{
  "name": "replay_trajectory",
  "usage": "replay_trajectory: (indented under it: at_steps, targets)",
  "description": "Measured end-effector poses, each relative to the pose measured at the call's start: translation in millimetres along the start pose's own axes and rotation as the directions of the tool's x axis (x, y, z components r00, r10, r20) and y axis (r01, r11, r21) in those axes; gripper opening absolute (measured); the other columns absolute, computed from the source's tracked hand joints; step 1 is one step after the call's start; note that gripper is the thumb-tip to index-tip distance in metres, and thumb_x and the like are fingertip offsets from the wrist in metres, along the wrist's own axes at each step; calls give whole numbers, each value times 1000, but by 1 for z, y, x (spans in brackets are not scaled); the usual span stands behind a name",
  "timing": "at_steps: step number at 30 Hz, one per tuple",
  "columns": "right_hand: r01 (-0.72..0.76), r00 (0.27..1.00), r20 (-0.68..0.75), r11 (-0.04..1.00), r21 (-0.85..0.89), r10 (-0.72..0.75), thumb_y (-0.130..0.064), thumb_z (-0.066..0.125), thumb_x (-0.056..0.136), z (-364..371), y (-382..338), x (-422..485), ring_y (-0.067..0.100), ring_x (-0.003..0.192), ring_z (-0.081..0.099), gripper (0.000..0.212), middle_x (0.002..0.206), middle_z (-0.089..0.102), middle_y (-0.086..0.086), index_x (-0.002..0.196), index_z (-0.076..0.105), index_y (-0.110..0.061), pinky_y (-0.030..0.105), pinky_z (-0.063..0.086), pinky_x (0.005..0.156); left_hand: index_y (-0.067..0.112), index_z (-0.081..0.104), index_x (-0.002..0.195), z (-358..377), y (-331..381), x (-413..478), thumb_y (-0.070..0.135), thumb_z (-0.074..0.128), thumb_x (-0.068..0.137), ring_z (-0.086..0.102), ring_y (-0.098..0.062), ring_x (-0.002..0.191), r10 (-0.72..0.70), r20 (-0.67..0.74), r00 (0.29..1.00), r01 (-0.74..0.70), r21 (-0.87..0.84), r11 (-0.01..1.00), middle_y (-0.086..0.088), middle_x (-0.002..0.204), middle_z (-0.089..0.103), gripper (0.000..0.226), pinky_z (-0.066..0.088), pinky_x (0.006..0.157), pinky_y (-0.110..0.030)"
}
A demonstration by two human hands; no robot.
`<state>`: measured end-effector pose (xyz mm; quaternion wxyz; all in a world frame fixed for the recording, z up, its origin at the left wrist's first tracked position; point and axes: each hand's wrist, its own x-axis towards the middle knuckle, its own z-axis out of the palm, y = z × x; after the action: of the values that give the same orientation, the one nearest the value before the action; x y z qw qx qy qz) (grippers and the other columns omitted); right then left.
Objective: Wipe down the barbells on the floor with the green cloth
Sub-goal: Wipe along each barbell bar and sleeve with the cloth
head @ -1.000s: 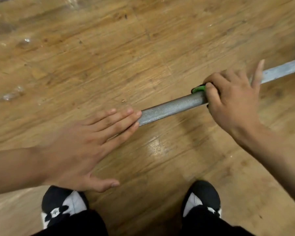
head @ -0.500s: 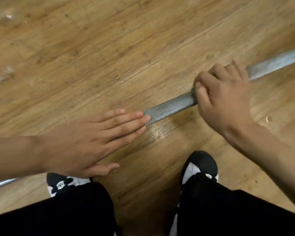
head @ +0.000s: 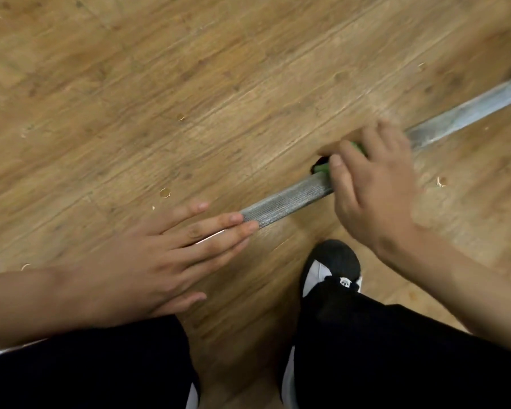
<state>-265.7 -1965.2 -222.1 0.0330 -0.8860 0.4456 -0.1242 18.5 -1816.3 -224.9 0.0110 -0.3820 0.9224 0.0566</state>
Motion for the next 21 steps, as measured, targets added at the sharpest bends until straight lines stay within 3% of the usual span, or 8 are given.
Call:
replay_trajectory:
  at_steps: [3,5,8,11,13,16,18,21]
  targets:
    - [353,930,92,934,57,-357,-28,42,108,10,-33,-7,35,96,60,39,104,66,15,123,72,-9,49,32,120,2,23,164,-4,-1,0,51,54,100,13,-29,161,38,4,999,-38,10,999,-13,175,13,86,11,129,-49]
    - [441,893,79,897,36,-443,-30,45,109,4,-5,-1,35,102,64,38,111,67,14,131,70,-12,53,21,126,3,24,164,-6,-5,1,53,54,101,13,-29,161,26,24,999,-26,3,1000,-12,175,12,86,10,130,-49]
    - [224,973,60,975,10,-224,-33,43,110,-3,49,15,35,106,64,39,108,67,15,126,72,-12,62,15,124,6,20,166,-7,-11,0,55,43,105,10,-29,162,26,28,999,-26,16,1000,-8,176,9,81,9,130,-49]
    - [5,1000,-19,998,64,-4,-35,45,110,-2,38,22,36,91,58,41,92,62,15,108,76,-8,56,41,104,10,18,167,-7,-18,-1,56,37,107,9,-30,162,8,26,1000,-8,16,1000,-6,176,10,78,9,130,-50]
    - [40,997,-71,991,128,-31,-32,52,107,10,-1,24,37,87,58,35,89,62,15,102,77,-8,50,46,95,11,18,167,-7,-24,-2,57,35,108,10,-30,162,-10,9,1000,9,25,1000,-5,176,11,77,10,130,-51]
    - [293,956,-45,945,143,-290,-33,55,106,23,-36,19,31,98,65,31,103,68,10,117,76,-13,46,28,123,11,17,167,-7,-34,-5,58,34,108,10,-31,162,-3,19,1000,2,55,999,-5,176,10,77,9,130,-50]
    - [401,916,-8,915,42,-401,-38,50,109,20,-13,27,31,107,66,36,113,68,10,128,71,-16,50,16,127,11,19,167,-8,-42,-4,57,35,108,9,-31,162,1,12,1000,-2,64,998,-5,176,11,77,7,130,-50]
    - [200,979,-31,979,-22,-201,-42,45,110,14,36,39,37,111,63,42,121,65,14,132,68,-15,59,13,125,11,22,166,-10,-53,-3,55,36,108,12,-33,161,-15,-1,1000,15,40,999,-5,175,15,74,8,130,-51]
